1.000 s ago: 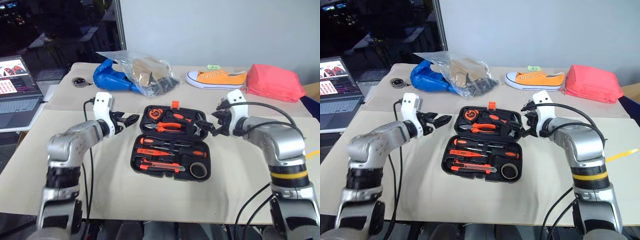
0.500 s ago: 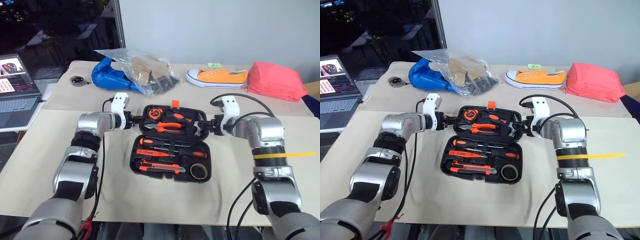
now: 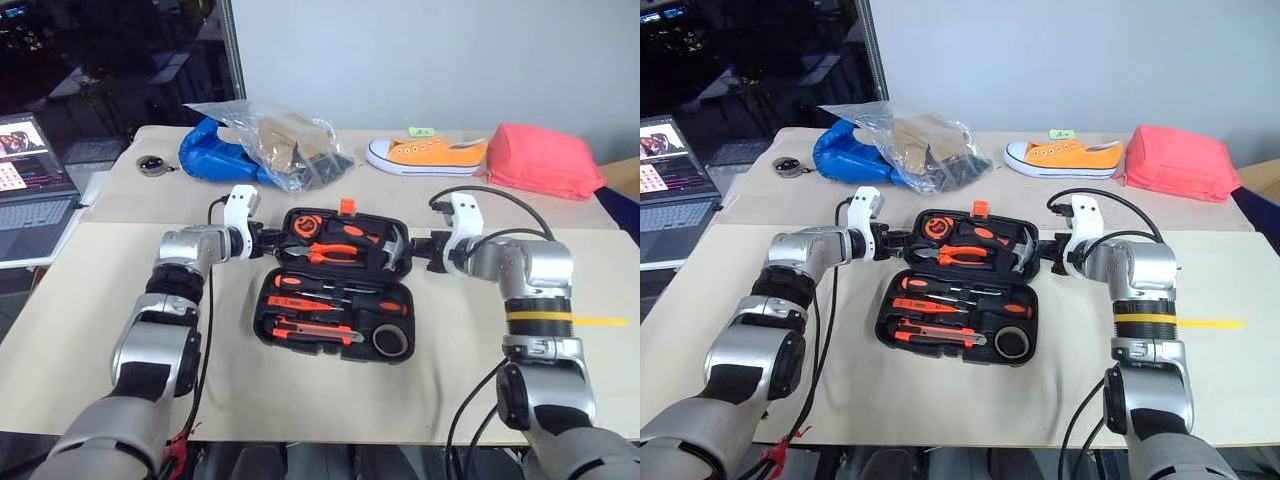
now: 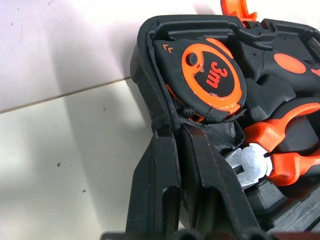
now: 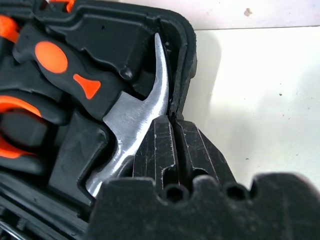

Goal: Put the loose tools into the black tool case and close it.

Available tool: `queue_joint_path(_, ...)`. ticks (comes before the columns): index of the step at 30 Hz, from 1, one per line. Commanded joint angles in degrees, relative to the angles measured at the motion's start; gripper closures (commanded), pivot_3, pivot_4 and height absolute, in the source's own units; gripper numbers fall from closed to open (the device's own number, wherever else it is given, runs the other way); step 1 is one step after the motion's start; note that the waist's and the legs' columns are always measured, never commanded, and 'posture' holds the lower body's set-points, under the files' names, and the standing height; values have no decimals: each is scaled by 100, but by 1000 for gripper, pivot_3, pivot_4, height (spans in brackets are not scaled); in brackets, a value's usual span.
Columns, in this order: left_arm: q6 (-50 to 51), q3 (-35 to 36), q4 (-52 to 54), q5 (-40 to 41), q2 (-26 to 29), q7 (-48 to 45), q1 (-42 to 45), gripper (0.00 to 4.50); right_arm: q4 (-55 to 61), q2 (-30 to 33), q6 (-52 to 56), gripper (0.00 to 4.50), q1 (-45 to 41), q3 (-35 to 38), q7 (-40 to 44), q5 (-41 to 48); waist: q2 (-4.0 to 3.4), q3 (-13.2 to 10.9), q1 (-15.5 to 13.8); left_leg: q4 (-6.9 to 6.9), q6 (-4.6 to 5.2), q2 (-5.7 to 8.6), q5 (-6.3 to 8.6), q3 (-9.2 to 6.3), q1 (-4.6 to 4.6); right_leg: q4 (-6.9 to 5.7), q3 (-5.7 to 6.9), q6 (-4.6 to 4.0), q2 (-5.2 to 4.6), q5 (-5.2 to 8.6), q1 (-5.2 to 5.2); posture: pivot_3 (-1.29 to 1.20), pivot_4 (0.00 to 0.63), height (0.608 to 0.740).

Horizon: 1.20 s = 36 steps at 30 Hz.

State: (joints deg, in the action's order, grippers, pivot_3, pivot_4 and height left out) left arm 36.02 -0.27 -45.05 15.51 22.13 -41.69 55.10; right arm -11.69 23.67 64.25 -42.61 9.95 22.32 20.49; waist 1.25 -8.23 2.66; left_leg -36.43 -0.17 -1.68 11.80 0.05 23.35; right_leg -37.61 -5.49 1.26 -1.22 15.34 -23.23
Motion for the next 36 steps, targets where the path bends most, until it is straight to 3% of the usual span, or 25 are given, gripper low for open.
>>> queue_joint_path(1,-635,-123,1254,-4,-64,-369,-375,4500,965,-219,-1262,4491,223,-4,642,348,0,0,10,1,0,-1,0,0,3,-1,0,0,1,0,-2,0,150,740)
queue_joint_path(7,-1558,-147,3180,-128,124,-355,-1463,4500,1806,-123,-2933,4491,1040,-97,1183,190,0,-1,-10,13,-1,-4,0,0,34,-4,-3,-1,-3,-1,-30,0,150,740)
queue_joint_path(11,-2108,-212,3815,-407,199,-205,-1957,4500,2197,-26,-3812,4491,1521,-230,1334,-34,0,-1,-52,11,-1,-2,0,1,43,-6,-2,0,-13,-2,-39,0,150,740)
queue_joint_path(19,-3130,-472,4852,-983,861,-511,-3236,4500,3325,545,-5374,4491,3268,-624,1852,-744,-5,2,-57,18,0,-5,1,2,38,-1,-3,1,-14,-2,-34,0,150,740)
queue_joint_path(25,-3323,-271,5161,-1006,1250,-589,-3954,4500,3026,960,-6963,4491,4172,-907,2033,-1580,-6,3,-14,14,-1,-6,1,11,-78,47,-2,14,-8,7,86,0,150,740)
queue_joint_path(28,-2623,309,5554,-279,1460,-735,-4428,4500,2799,1210,-7336,4491,4523,-890,2079,-1794,-1,8,29,15,-1,-18,1,29,-118,50,-12,41,-8,32,115,0,150,740)
queue_joint_path(30,-2105,825,5879,400,1688,-981,-4794,3804,2661,1419,-7439,4500,4697,-790,2048,-1964,1,12,61,15,-1,-27,1,31,-129,46,-12,37,-5,33,119,0,150,740)
queue_joint_path(36,-873,2144,6837,1999,2709,-2034,-5982,1715,2979,2366,-6694,2499,5463,-114,2749,-1382,11,1,27,20,-1,-35,1,25,-101,41,-9,21,-5,39,91,0,150,740)
